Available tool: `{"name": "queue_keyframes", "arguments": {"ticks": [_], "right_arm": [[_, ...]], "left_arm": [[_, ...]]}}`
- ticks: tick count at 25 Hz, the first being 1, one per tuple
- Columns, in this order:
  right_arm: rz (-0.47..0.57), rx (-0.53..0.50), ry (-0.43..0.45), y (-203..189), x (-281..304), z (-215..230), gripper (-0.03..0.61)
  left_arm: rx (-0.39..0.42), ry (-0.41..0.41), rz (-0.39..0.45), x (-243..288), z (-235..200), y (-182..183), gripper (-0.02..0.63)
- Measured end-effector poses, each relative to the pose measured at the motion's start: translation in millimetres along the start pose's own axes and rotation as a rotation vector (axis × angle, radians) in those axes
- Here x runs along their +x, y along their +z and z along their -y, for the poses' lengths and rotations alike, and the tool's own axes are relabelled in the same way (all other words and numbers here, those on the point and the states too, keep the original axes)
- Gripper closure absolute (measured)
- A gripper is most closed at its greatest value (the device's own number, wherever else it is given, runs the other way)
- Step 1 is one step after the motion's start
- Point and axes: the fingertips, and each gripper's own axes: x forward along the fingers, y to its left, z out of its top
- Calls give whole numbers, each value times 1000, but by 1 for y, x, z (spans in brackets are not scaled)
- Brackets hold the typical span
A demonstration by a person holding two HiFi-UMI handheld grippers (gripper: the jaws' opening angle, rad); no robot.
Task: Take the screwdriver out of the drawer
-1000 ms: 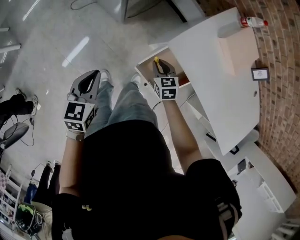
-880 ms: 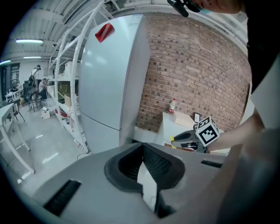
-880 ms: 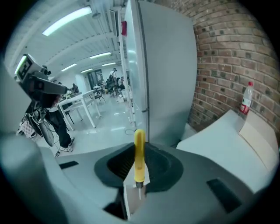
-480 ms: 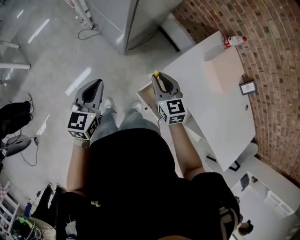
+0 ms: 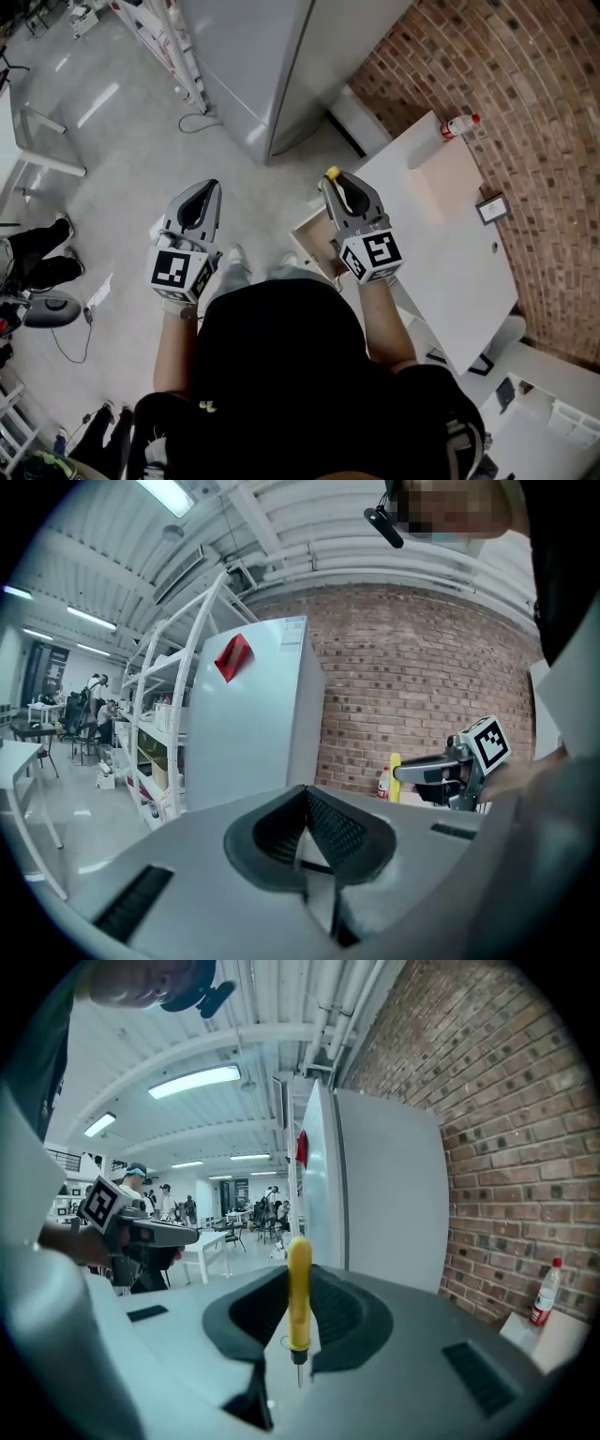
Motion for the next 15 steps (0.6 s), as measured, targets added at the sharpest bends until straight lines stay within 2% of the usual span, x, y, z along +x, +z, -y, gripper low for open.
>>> {"name": "queue_keyframes", "arguments": {"ticks": [4, 10, 15], "right_arm": [[42, -28, 8, 30, -3, -3, 500], [82, -53, 22, 53, -1, -13, 500], [90, -70, 47, 66, 2, -23, 500]], "left_arm": [[0, 0, 43, -6, -4, 23, 609], [40, -18, 110, -11, -4, 56, 609], [64, -5, 104, -14, -4, 64, 610]]}}
